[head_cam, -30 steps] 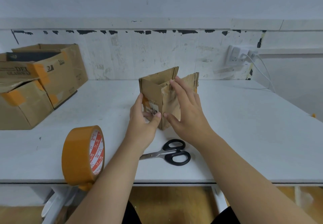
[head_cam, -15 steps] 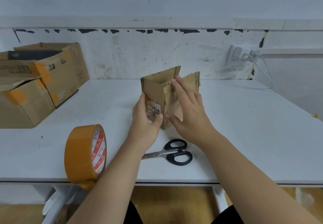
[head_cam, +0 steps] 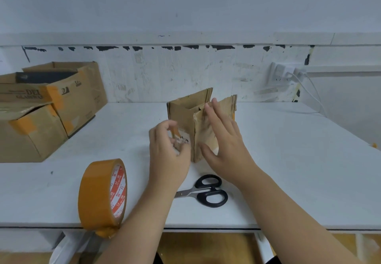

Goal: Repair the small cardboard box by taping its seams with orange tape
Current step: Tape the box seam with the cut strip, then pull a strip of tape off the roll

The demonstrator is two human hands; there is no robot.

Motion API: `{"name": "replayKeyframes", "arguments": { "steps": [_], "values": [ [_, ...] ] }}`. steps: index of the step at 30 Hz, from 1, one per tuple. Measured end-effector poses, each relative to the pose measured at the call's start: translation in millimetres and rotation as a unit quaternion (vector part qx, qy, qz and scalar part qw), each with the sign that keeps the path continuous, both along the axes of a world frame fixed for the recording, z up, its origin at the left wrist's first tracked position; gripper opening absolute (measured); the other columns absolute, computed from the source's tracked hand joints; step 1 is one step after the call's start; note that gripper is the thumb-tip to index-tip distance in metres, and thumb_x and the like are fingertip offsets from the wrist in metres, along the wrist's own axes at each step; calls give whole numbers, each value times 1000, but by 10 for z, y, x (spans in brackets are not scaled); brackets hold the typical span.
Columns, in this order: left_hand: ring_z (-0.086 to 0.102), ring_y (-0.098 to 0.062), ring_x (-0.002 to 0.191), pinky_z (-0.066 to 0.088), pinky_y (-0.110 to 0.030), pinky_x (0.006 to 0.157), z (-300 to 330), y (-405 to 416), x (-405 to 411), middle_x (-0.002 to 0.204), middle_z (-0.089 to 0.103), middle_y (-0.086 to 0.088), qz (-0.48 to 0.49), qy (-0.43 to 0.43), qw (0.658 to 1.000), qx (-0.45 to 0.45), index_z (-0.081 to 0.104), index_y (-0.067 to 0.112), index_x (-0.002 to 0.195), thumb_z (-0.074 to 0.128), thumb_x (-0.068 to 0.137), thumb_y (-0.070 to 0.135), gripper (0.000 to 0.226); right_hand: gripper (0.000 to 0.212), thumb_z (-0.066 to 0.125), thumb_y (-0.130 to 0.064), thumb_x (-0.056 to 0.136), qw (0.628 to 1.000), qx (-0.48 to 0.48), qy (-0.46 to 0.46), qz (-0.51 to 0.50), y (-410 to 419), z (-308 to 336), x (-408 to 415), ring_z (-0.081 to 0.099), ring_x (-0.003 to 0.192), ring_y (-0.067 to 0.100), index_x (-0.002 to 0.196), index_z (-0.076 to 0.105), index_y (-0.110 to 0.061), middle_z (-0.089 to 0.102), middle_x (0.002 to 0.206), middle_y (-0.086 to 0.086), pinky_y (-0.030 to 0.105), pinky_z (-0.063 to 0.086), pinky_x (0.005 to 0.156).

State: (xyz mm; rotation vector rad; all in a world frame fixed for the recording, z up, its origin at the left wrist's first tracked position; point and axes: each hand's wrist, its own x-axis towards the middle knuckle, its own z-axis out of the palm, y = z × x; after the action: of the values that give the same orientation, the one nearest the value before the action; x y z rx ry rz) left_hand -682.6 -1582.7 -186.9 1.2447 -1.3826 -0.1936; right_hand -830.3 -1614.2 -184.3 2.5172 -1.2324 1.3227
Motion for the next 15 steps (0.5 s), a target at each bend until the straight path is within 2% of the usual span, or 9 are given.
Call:
{"name": "replayKeyframes", "arguments": {
  "steps": [3,5,9,13,15],
  "values": [
    [47,-3,82,40,-14,71,51,27,9,98,46,8,20,-82,996,-1,47,29,100,59,79,5,34,77,61,-8,87,999,5,-37,20,21,21,1,14,143,-1,152,22,-17,9,162,-1,18,17,114],
    [47,-7,87,40,-19,75,106,86,-2,98,45,12,2,-100,994,41,46,31,101,58,81,9,32,73,61,-4,85,998,-5,-53,28,26,29,4,18,145,5,150,30,-14,15,161,3,24,22,115],
    [44,1,100,37,-3,74,226,473,-14,105,42,22,-71,-111,986,101,42,41,107,55,89,18,32,52,63,-2,81,996,-35,-79,27,122,61,17,36,136,11,131,53,-13,36,149,4,21,27,110],
    [36,10,110,38,-3,76,242,1056,52,111,35,34,-102,-144,975,138,35,54,104,56,89,34,32,26,63,-6,83,996,-41,-66,46,248,89,89,50,114,19,107,64,-13,54,122,0,29,39,98],
    [28,11,116,36,-4,75,129,1289,142,120,26,38,-85,-189,964,168,32,61,101,55,86,41,34,19,61,-11,86,996,-27,-38,81,344,127,184,52,105,15,104,66,-15,57,112,-2,19,37,94]
  ]
}}
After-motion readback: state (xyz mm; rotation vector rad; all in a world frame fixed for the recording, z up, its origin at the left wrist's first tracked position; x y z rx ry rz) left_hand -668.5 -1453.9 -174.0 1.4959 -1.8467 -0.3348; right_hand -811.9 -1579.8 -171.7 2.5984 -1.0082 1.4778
